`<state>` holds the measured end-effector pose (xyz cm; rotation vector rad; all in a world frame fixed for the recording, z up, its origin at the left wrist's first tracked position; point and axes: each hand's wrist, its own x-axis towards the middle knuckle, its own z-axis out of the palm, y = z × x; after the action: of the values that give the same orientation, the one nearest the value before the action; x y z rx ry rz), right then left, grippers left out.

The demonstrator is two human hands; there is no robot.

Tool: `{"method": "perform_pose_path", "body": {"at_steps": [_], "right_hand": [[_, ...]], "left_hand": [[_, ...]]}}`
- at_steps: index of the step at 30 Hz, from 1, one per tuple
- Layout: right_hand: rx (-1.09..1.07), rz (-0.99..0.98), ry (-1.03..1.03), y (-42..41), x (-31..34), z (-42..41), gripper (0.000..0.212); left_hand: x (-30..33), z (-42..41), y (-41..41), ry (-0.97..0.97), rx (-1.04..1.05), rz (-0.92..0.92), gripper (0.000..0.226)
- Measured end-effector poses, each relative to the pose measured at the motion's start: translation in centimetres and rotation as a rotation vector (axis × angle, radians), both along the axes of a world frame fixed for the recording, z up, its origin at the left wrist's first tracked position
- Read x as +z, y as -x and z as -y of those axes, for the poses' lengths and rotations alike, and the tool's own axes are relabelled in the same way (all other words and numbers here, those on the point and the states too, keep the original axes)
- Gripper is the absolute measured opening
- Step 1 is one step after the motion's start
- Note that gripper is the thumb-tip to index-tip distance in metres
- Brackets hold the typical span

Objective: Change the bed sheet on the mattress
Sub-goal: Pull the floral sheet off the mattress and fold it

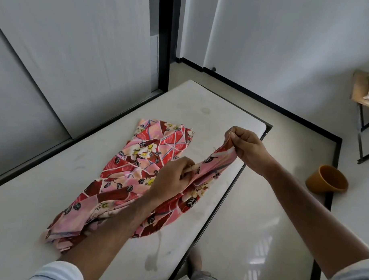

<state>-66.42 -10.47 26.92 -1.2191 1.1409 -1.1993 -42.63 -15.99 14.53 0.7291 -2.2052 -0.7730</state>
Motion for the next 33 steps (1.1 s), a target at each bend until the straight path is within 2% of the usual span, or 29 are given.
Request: {"method": "perform_pose_path", "body": {"at_steps": [6, 8, 10, 13, 15, 18, 20, 22, 25, 29, 33], "right_hand": [[0.057, 0.089, 0.005, -0.2, 0.3, 1.5, 0.024], [0.077, 0.106, 0.003, -0.2, 0.3, 1.9, 0.025], [0.096, 0.117, -0.002, -0.3, 0.4, 2.2, 0.026], [0.142, 0.128, -0.018, -0.6, 0.8, 2.5, 0.027], [0.185, 0.147, -0.016, -0.8, 1.0, 2.7, 0.025], [0.242, 0.178, -0.008, -0.7, 1.1, 3.0, 0.022], [0.256, 0.19, -0.008, -0.4, 1.2, 3.0, 0.023], [0.265, 0.195, -0.009, -0.1, 1.3, 3.0, 0.026], [0.275, 0.211, -0.013, 0.0, 1.4, 3.0, 0.025], [0.284, 0.245, -0.022, -0.1, 1.5, 3.1, 0.019], [0.294, 0.267, -0.038, -0.2, 1.7, 3.2, 0.024]], "left_hand": [[1.6, 1.5, -1.3, -0.653, -0.001, -0.291, 0.01], [2.3, 1.9, -2.0, -0.778, -0.056, -0.362, 0.005], [2.7, 2.2, -2.4, -0.845, -0.189, -0.3, 0.008], [3.1, 2.2, -2.1, -0.835, -0.303, -0.123, 0.029], [3.2, 1.8, -1.6, -0.734, -0.259, -0.047, 0.026], [3.4, 1.3, -1.5, -0.555, -0.14, -0.085, 0.017], [3.5, 1.6, -1.8, -0.464, -0.07, -0.155, 0.025], [3.9, 2.0, -2.2, -0.503, -0.072, -0.196, 0.027], [4.7, 2.3, -2.7, -0.573, -0.199, -0.139, 0.015], [5.8, 2.5, -3.4, -0.655, -0.368, -0.091, 0.016], [6.8, 2.6, -4.0, -0.862, -0.377, -0.108, 0.029]]}}
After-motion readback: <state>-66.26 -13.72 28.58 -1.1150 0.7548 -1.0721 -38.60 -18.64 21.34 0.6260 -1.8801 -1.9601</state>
